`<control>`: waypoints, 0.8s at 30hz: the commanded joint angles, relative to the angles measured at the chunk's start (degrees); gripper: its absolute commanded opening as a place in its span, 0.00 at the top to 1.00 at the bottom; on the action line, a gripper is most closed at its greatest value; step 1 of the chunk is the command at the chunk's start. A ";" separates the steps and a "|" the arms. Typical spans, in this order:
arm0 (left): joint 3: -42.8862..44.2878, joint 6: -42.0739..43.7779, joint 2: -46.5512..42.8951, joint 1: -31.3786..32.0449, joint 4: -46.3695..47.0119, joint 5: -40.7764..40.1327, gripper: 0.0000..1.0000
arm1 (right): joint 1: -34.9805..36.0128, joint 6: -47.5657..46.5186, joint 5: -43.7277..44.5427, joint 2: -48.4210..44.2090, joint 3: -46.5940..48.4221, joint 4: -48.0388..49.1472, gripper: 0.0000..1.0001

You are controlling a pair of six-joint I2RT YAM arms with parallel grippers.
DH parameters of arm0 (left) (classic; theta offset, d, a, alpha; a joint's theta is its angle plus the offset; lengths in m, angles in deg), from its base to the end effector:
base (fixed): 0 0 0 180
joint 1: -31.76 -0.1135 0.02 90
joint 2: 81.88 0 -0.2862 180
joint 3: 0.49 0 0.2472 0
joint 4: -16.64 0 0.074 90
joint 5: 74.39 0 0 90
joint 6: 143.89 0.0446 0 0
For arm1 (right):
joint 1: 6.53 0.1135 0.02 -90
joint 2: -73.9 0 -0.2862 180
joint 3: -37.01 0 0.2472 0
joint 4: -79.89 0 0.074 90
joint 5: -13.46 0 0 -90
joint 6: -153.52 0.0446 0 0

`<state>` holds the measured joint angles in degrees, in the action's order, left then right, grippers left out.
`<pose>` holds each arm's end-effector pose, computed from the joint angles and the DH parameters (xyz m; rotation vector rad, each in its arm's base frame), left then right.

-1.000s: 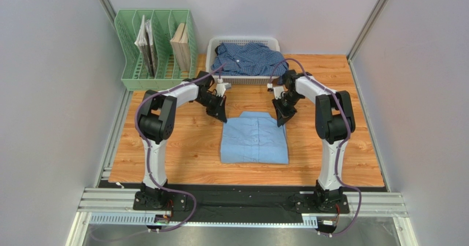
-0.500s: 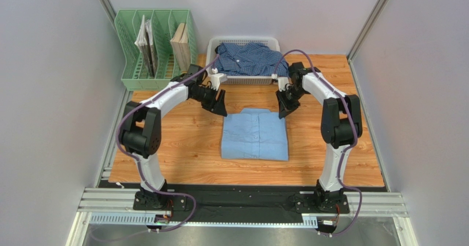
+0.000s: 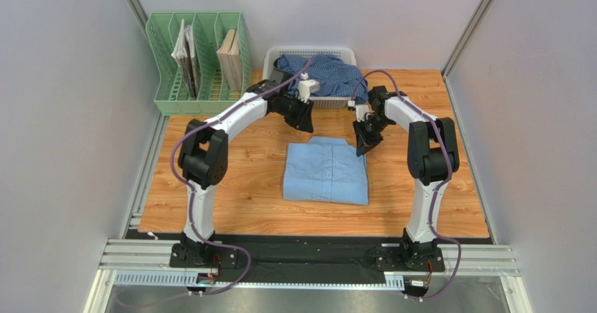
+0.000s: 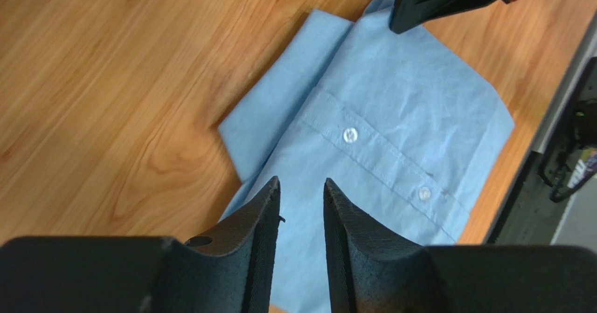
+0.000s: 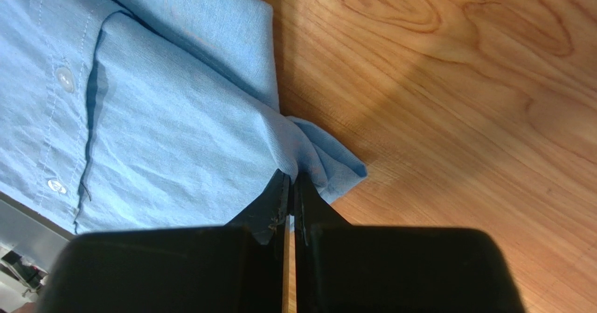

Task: Fold and stack the long sleeve shirts
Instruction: Fold the shirt

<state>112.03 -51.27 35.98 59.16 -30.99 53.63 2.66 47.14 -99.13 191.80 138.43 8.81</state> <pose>0.4007 -0.2387 0.2564 0.9151 2.3123 -1.0088 0.3881 0.0801 0.1812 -0.6801 2.9391 0.5973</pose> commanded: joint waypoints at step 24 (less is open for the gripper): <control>17.63 1.34 20.12 6.70 -12.03 -21.85 0.89 | -5.14 10.40 -10.81 -7.96 -5.63 10.27 1.00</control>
<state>128.75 -51.82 54.87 65.78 -38.69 32.73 -0.78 53.37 -106.32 187.02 134.08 14.08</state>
